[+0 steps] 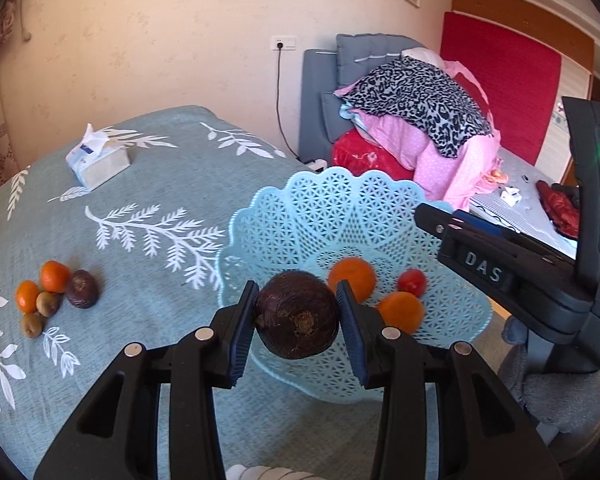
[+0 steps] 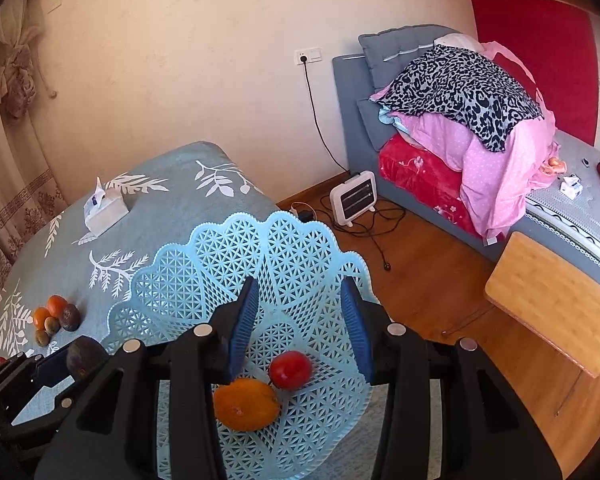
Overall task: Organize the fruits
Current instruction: 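Carry the dark brown fruit into the basket and open the left tool, then move the left tool to the kiwi and close on it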
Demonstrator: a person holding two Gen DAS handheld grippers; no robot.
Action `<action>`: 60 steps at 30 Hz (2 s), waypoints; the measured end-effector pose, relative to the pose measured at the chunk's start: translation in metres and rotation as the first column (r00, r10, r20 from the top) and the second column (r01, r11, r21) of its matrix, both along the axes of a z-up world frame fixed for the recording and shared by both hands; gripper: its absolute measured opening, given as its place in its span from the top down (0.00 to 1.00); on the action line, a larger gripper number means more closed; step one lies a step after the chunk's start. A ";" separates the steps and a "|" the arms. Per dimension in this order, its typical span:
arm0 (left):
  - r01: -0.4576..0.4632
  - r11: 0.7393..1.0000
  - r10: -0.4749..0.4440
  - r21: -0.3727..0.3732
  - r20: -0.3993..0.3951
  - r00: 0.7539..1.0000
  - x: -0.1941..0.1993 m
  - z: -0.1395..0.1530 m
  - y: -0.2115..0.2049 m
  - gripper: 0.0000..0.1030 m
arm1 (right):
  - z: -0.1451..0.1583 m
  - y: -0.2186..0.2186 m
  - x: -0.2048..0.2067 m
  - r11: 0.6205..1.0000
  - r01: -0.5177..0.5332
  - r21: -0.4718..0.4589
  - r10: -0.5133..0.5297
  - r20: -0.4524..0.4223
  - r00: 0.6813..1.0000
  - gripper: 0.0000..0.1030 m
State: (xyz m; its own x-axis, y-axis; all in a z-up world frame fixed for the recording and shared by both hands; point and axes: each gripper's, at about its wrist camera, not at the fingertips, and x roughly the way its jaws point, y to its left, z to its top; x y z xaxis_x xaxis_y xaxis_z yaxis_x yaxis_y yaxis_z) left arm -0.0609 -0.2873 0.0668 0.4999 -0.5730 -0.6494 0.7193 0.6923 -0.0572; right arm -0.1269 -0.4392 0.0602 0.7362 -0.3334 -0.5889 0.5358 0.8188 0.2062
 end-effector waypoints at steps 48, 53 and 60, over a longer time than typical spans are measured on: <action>-0.349 0.937 0.349 -0.020 0.062 0.935 0.070 0.006 0.123 0.17 | 0.020 0.089 0.043 0.979 -0.170 -0.109 0.176 0.044 0.983 0.34; -0.376 0.926 0.376 -0.022 -0.009 0.927 0.087 -0.004 0.153 0.17 | 0.022 0.109 0.052 0.968 -0.223 -0.116 0.229 0.039 0.973 0.34; -0.491 0.871 0.491 0.021 -0.022 0.871 0.110 -0.018 0.191 0.17 | 0.018 0.139 0.069 0.944 -0.306 -0.127 0.310 0.014 0.951 0.34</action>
